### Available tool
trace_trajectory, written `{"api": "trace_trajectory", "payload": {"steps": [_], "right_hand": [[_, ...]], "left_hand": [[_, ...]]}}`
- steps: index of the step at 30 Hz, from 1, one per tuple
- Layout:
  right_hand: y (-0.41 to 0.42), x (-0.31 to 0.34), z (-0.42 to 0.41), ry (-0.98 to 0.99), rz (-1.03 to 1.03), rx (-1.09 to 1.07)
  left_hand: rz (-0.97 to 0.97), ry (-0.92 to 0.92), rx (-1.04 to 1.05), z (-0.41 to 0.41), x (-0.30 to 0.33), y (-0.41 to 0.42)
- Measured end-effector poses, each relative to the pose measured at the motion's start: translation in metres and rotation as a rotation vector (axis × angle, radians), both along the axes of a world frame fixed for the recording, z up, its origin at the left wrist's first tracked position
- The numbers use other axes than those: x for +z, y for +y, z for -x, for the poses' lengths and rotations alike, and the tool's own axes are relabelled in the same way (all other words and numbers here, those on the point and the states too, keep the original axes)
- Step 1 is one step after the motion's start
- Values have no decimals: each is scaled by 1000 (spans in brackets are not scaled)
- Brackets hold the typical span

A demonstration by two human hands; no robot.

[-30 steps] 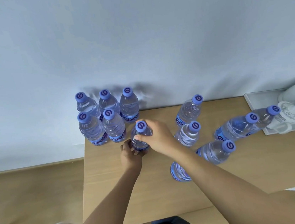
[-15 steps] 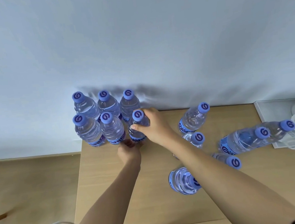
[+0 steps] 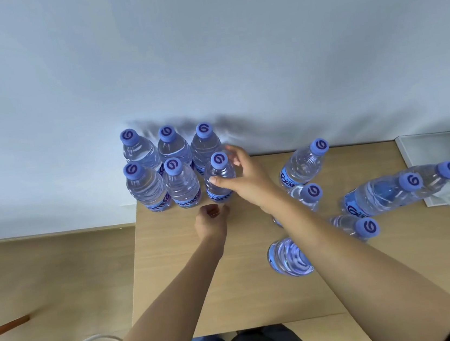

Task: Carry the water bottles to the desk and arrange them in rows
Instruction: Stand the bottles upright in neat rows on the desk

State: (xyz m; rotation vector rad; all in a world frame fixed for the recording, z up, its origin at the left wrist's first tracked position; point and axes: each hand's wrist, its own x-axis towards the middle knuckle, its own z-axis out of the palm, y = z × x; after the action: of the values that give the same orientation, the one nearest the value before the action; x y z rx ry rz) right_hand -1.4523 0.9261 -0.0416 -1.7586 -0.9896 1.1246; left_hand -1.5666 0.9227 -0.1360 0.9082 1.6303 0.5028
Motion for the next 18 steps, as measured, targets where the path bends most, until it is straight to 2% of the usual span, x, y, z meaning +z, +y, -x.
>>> {"api": "trace_trajectory", "payload": {"steps": [4, 10, 15, 18], "right_hand": [[-20, -1, -3, -39, 114, -45], [-47, 16, 8, -54, 77, -76], [-83, 39, 16, -147, 83, -96], [-116, 50, 14, -180, 77, -175]], "left_hand": [[-87, -15, -142, 15, 13, -13], [-228, -100, -346, 38, 39, -34], [-309, -151, -497, 56, 55, -49], [-339, -177, -582, 63, 61, -59]]}}
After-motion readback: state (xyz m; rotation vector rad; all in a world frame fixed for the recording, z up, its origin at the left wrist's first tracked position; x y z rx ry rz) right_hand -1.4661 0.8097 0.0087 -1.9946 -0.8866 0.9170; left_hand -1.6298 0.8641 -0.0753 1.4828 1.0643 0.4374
